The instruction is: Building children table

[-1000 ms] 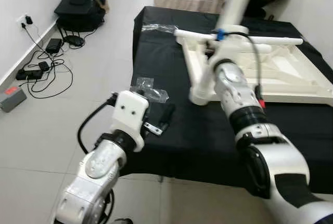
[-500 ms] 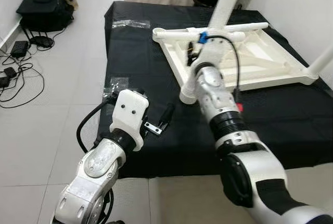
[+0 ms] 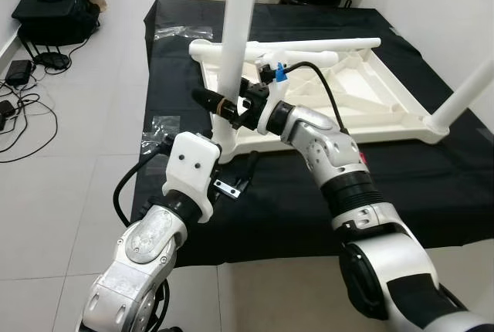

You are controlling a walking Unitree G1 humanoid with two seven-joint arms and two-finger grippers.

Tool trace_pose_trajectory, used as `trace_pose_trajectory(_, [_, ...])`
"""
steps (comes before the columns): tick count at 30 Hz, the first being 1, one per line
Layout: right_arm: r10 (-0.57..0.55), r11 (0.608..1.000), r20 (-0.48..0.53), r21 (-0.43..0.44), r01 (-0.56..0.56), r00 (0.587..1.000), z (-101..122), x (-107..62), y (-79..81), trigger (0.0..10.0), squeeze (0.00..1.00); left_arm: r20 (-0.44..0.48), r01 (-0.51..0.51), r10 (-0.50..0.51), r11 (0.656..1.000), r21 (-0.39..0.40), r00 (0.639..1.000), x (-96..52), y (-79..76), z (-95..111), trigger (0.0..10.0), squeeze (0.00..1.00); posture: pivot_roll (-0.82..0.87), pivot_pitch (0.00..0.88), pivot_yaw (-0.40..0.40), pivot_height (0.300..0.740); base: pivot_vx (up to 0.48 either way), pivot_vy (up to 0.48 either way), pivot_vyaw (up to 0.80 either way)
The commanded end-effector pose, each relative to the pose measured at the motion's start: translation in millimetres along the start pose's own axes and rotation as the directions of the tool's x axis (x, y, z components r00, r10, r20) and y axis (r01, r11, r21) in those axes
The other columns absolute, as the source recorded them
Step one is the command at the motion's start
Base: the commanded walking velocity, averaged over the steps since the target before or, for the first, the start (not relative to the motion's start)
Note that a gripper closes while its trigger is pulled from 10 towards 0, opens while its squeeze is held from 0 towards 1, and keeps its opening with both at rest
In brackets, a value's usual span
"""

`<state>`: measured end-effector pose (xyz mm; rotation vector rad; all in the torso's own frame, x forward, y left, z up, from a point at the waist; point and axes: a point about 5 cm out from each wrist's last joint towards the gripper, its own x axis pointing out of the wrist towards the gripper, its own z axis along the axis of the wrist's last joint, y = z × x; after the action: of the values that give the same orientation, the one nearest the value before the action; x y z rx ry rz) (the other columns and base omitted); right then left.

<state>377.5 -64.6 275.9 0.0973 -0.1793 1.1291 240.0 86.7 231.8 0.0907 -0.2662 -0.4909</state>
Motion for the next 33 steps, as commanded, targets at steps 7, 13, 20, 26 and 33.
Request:
trace_pose_trajectory(7, [0.058, 0.998, -0.017, -0.03, -0.059, 0.998, 3, 4.0, -2.9, 10.0, 0.0, 0.0, 0.009, -0.009, 1.0, -0.001, 1.0, -1.1, -1.7, -1, 10.0, 0.0, 0.09, 0.149, -0.132, 0.74, 0.0, 0.0, 0.0])
trace_pose_trajectory(13, [-0.024, 0.998, -0.051, -0.053, 0.021, 0.998, 0, 12.6, -6.8, 9.3, 0.0, -0.013, 0.01, -0.01, 1.0, -0.006, 1.0, -3.8, -1.6, -3, 10.0, 0.0, 0.1, 0.152, -0.134, 0.74, 0.0, 0.0, 0.0])
trace_pose_trajectory(20, [-0.141, 0.988, -0.007, -0.068, 0.14, 0.99, 6, 19.3, -12.7, 0.0, 0.0, -0.055, -0.011, 0.011, 1.0, 0.001, 0.998, -11.0, 1.8, -12, 10.0, 0.0, 0.1, 0.158, -0.136, 0.74, 0.0, 0.0, 0.0])
trace_pose_trajectory(26, [-0.265, 0.961, 0.003, -0.08, 0.264, 0.964, 8, 15.4, -23.5, 0.0, 0.0, -0.054, -0.021, 0.021, 1.0, 0.001, 0.998, -10.6, 3.4, -12, 10.0, 0.0, 0.1, 0.16, -0.139, 0.74, 0.0, 0.0, 0.0])
trace_pose_trajectory(33, [-0.918, 0.397, -0.052, -0.156, 0.905, 0.394, -8, -48.3, -75.1, 0.0, 0.0, -0.043, -0.034, 0.034, 0.999, 0.013, 0.998, -8.4, 6.9, -10, 10.0, 0.0, 0.09, 0.168, -0.138, 0.74, 0.0, 0.0, 0.0])
